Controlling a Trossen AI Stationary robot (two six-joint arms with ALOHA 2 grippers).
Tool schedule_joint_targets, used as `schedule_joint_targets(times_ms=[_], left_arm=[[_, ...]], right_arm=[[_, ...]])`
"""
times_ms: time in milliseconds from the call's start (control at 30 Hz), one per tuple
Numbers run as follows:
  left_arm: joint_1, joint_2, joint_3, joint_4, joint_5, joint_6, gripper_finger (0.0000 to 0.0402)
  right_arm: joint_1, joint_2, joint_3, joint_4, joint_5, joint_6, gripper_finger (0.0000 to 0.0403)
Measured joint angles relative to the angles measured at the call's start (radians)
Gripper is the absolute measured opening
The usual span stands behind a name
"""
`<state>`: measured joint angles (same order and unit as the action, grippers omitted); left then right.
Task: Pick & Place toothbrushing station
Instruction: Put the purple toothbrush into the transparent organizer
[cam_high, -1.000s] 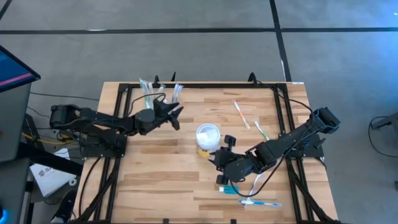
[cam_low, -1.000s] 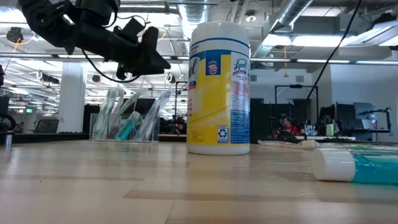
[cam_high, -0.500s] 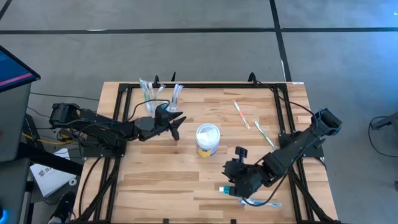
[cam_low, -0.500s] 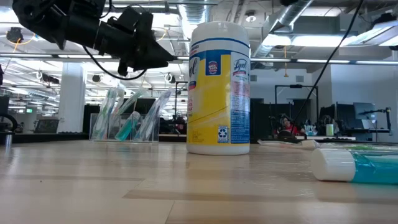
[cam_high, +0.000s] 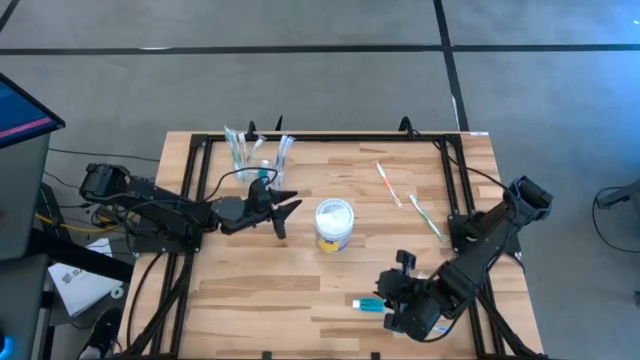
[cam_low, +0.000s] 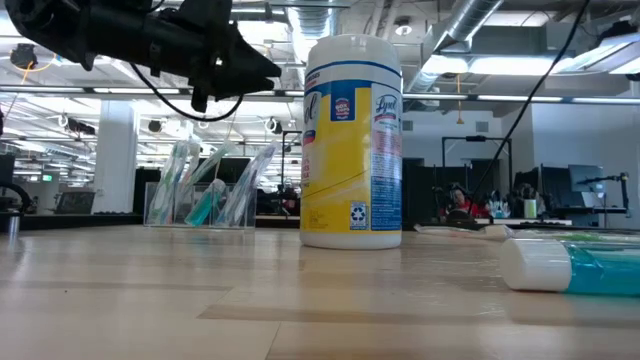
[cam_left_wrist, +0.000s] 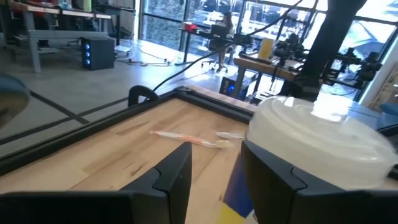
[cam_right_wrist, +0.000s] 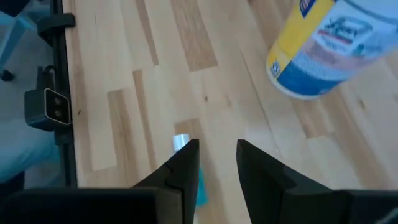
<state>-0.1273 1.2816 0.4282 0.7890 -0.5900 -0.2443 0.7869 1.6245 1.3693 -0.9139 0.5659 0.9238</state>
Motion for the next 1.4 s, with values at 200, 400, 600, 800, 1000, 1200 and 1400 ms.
schedule_joint_targets(times_ms=[200, 400, 600, 800, 1000, 1200, 1400], left_arm=[[-0.018, 0.0, 0.0, 0.0, 0.0, 0.0, 0.0131], [-0.032, 0.0, 0.0, 0.001, 0.0, 0.0, 0.0131], [-0.047, 0.0, 0.0, 0.003, 0.0, 0.0, 0.0131], [-0.069, 0.0, 0.0, 0.007, 0.003, -0.008, 0.0131], [-0.086, 0.0, 0.0, 0.007, 0.002, -0.029, 0.0131], [-0.089, 0.0, 0.0, 0.015, -0.001, -0.03, 0.0131], [-0.089, 0.0, 0.0, 0.022, -0.001, -0.03, 0.0131]], right_arm=[[0.043, 0.0, 0.0, -0.01, -0.026, 0.189, 0.0098], [0.089, 0.001, 0.0, -0.018, -0.045, 0.381, 0.0098], [0.116, 0.071, 0.001, -0.083, -0.091, 0.597, 0.0098], [0.138, 0.167, 0.0, -0.109, -0.099, 0.776, 0.0098], [0.169, 0.24, 0.0, -0.113, -0.128, 0.947, 0.0098], [0.207, 0.275, 0.0, -0.217, -0.151, 1.126, 0.0098], [0.254, 0.27, 0.0, -0.282, -0.15, 1.255, 0.0098]])
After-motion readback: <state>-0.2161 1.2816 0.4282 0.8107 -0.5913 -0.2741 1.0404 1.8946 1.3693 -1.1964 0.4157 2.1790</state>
